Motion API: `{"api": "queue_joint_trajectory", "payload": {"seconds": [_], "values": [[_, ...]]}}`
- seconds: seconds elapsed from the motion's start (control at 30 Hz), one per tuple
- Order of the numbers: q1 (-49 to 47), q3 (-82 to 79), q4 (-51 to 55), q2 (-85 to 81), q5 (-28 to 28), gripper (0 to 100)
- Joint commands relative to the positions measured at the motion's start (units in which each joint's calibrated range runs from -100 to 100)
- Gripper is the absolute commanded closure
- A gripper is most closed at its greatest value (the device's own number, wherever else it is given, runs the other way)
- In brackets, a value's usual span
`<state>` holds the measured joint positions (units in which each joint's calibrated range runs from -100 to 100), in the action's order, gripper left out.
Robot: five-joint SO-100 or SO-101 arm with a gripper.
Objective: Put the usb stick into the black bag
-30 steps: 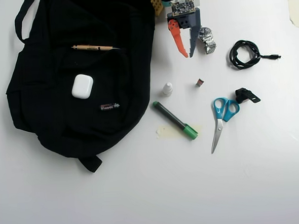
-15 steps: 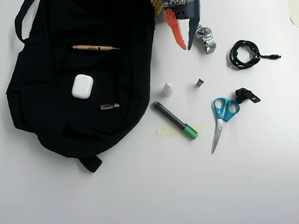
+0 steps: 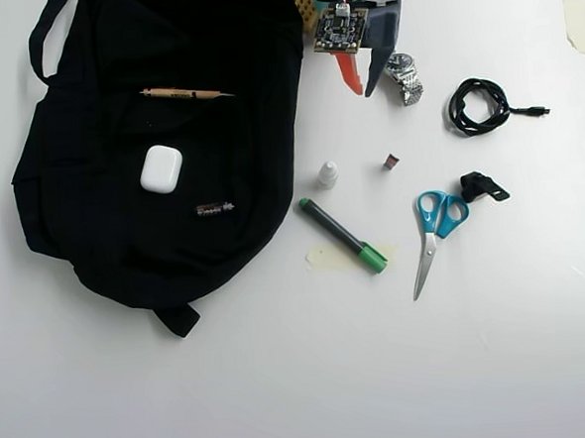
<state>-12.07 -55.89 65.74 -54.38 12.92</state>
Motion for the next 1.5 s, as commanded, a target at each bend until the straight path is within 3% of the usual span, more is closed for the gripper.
{"api": "queue_joint_trajectory", "payload": {"seconds": [0.0,0.93,1.03,1.23,1.33,1.47], "values": [[-0.42,2.61,-2.78,-0.39,1.66,98],[-0.27,-21.38,-41.71,-0.48,2.87,98],[1.53,-21.92,-41.80,-0.48,2.97,98],[4.67,-21.47,-36.20,-0.48,9.94,96],[4.22,-21.56,-36.54,-0.48,7.22,96],[2.28,-22.01,-38.96,-0.48,-8.99,96]]}}
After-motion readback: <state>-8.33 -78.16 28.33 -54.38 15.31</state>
